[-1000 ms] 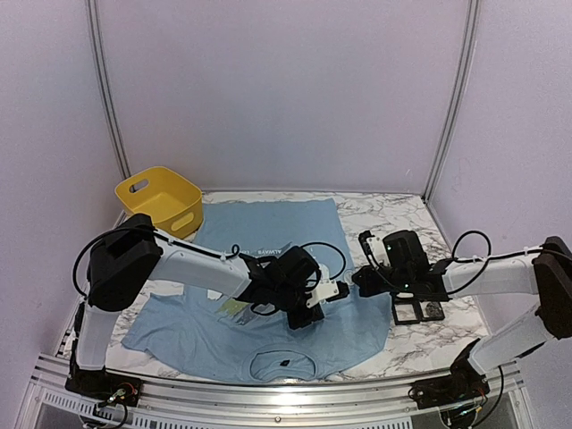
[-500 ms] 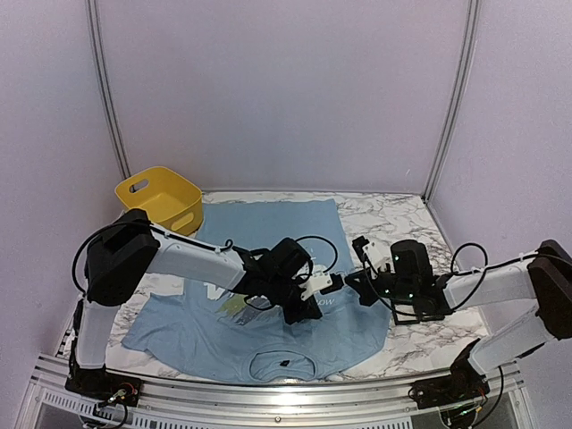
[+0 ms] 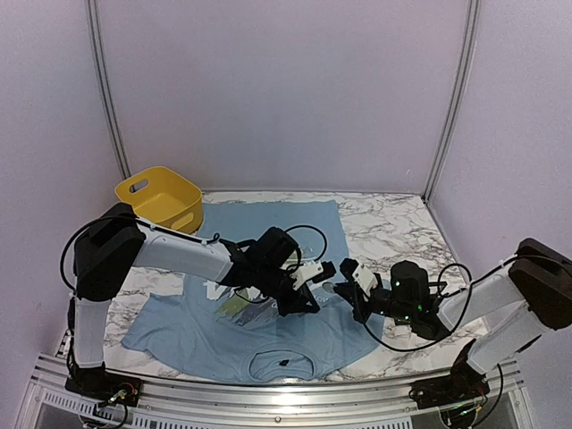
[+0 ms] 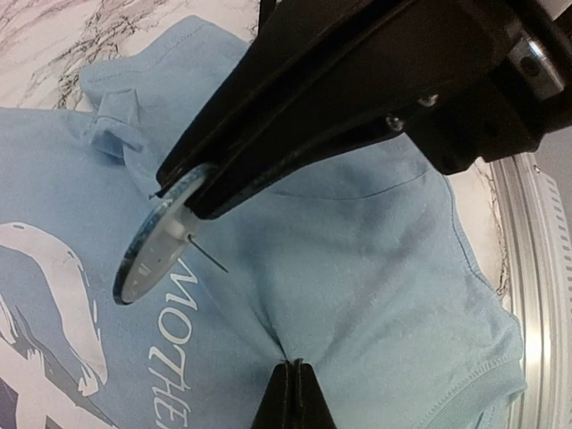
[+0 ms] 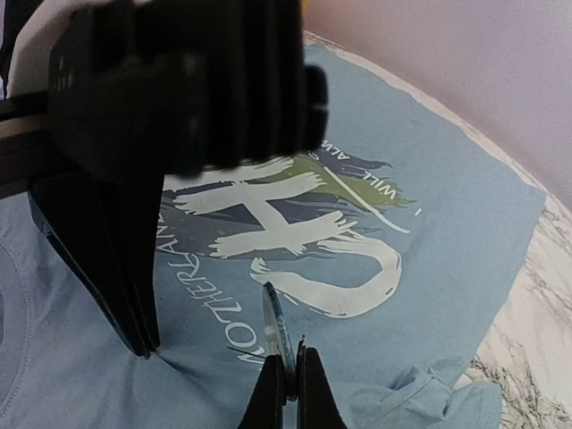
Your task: Pin the brooch onto the clothing
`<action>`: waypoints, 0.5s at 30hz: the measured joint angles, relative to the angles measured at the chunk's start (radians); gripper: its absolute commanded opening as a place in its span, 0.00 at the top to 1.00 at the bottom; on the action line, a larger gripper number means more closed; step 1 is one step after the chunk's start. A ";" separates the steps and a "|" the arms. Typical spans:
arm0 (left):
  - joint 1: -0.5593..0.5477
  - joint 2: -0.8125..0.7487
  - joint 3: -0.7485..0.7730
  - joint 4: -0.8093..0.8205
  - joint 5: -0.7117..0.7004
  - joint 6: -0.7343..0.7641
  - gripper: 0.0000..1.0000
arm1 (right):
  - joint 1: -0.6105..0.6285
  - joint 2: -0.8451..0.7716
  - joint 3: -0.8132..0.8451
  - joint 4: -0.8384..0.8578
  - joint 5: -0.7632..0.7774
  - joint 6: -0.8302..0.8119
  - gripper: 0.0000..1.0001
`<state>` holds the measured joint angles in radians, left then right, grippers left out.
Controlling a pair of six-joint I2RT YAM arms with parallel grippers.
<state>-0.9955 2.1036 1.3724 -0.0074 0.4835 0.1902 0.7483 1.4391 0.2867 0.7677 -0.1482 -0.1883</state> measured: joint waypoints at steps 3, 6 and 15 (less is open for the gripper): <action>0.001 -0.029 -0.027 0.031 0.006 0.001 1.00 | 0.008 0.035 -0.031 0.108 0.016 -0.055 1.00; 0.002 -0.042 -0.042 0.050 0.006 0.000 1.00 | 0.016 0.092 -0.056 0.196 0.011 -0.111 1.00; 0.002 -0.043 -0.058 0.084 0.014 0.000 1.00 | 0.036 0.152 -0.076 0.303 0.011 -0.184 1.00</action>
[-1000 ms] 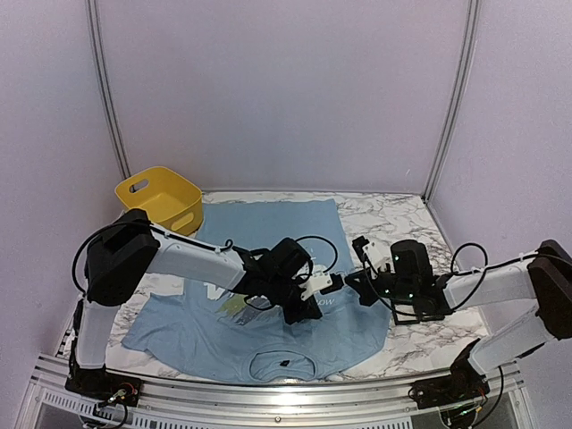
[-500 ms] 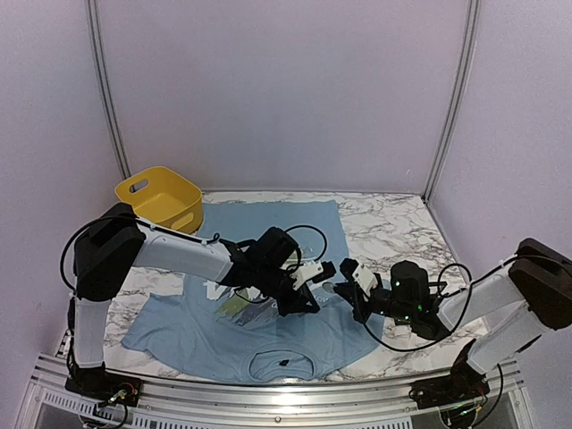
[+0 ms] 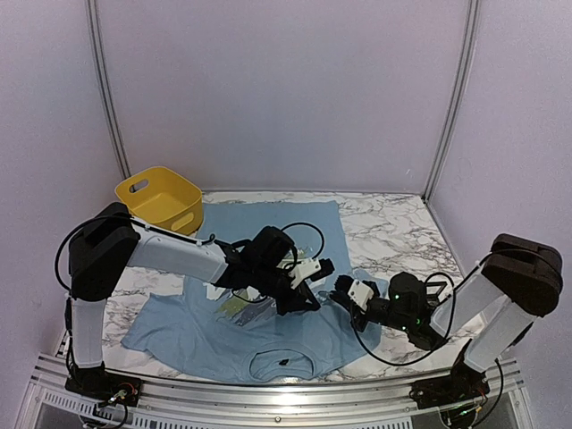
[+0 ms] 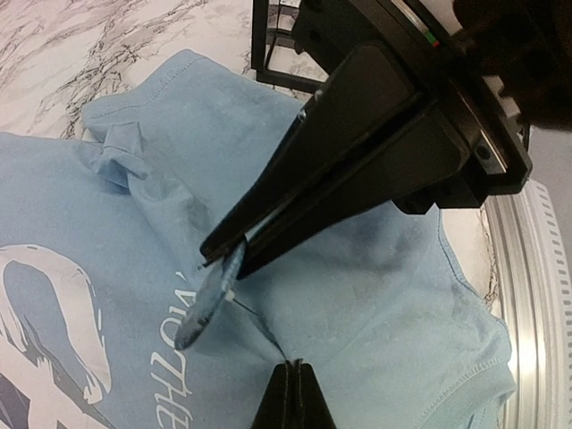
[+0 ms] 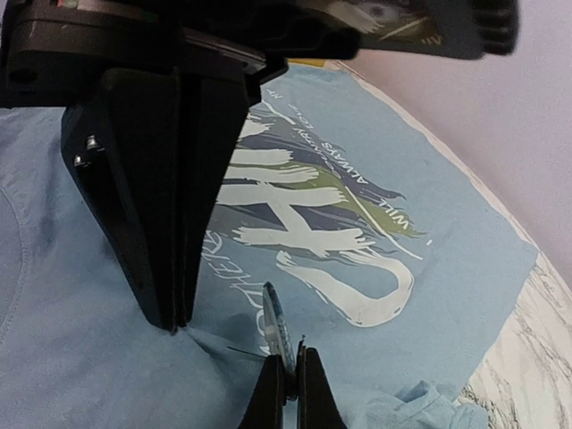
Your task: Pin the brooch onto the clothing
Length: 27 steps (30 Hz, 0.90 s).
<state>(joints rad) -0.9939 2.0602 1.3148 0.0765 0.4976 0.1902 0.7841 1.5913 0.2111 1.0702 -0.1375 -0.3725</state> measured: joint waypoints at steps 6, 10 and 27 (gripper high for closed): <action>0.000 0.000 -0.004 0.014 0.003 0.000 1.00 | 0.057 0.049 0.000 0.027 0.031 -0.042 1.00; 0.000 0.000 -0.011 0.024 0.007 -0.001 1.00 | 0.063 0.052 -0.001 0.036 0.037 -0.047 1.00; 0.000 0.000 -0.032 0.034 -0.001 -0.001 0.93 | 0.064 0.024 -0.047 0.063 -0.053 0.016 1.00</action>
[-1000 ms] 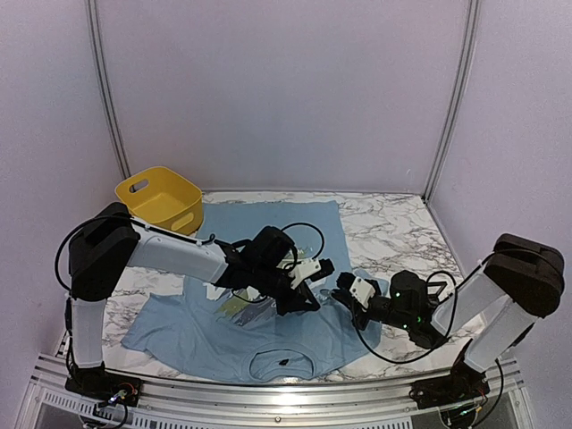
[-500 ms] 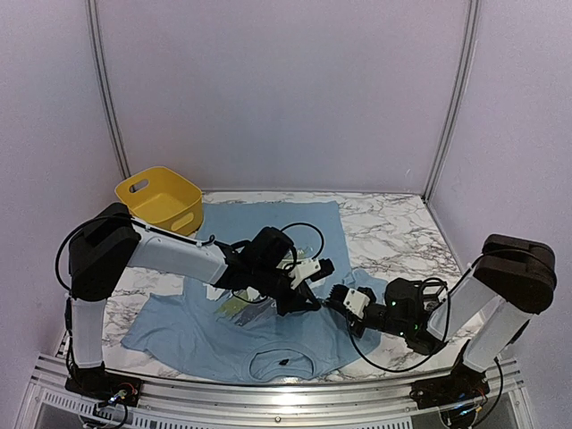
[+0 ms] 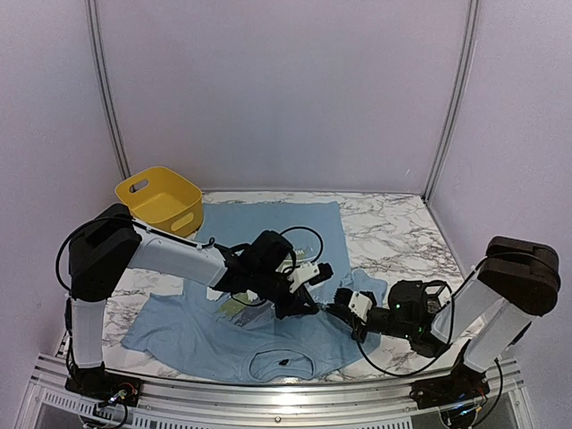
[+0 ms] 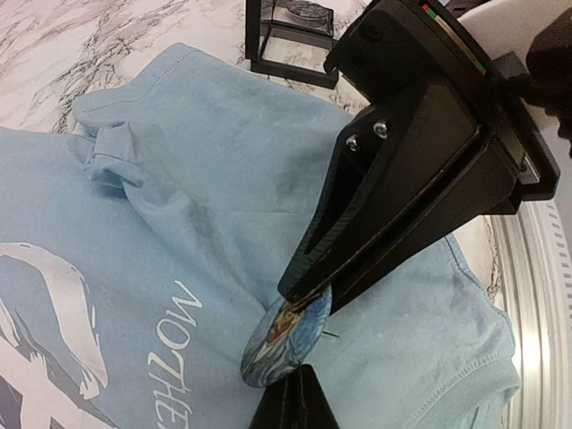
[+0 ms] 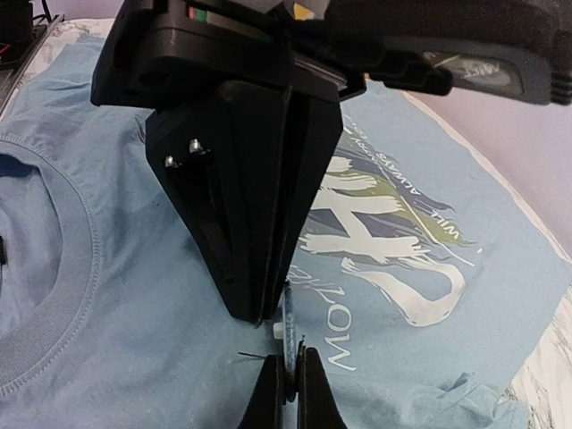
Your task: Pin the brooch onto the clothing
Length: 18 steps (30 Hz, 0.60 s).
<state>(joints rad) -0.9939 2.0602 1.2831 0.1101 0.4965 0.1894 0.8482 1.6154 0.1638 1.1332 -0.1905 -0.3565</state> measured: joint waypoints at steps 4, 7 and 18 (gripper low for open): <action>0.000 -0.005 -0.019 0.002 -0.005 0.006 1.00 | -0.001 -0.004 0.000 0.003 -0.024 0.023 1.00; 0.000 -0.018 -0.038 0.004 -0.007 0.016 1.00 | -0.003 -0.004 0.000 0.011 -0.027 0.036 1.00; 0.000 -0.023 -0.043 0.023 -0.008 0.028 1.00 | -0.046 -0.006 0.046 0.008 0.035 0.050 1.00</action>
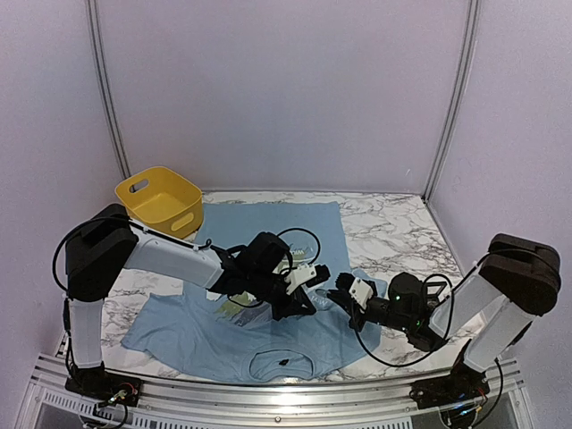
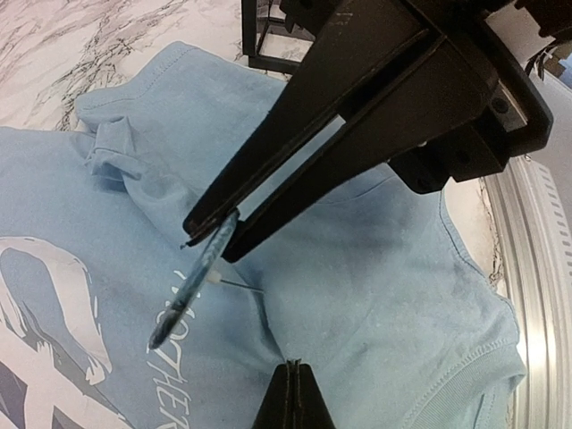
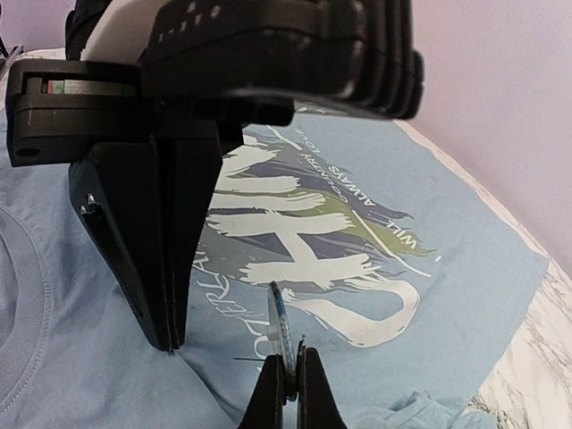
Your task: Pin the brooch onto the clothing
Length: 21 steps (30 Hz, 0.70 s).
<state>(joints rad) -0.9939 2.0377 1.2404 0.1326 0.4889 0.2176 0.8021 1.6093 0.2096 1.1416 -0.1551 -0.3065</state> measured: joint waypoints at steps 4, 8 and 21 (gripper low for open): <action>0.000 0.000 0.000 0.007 0.001 0.000 1.00 | 0.000 0.009 0.000 0.003 0.020 -0.015 1.00; 0.000 0.000 0.000 0.021 0.010 -0.001 1.00 | 0.003 0.038 -0.003 0.035 0.034 -0.055 1.00; 0.000 -0.002 0.000 0.028 0.019 -0.002 1.00 | 0.030 0.130 -0.006 0.126 0.071 -0.137 1.00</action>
<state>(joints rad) -0.9939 2.0357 1.2404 0.1608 0.5079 0.2161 0.8322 1.7397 0.2035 1.2675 -0.0837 -0.4435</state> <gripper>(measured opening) 0.004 0.003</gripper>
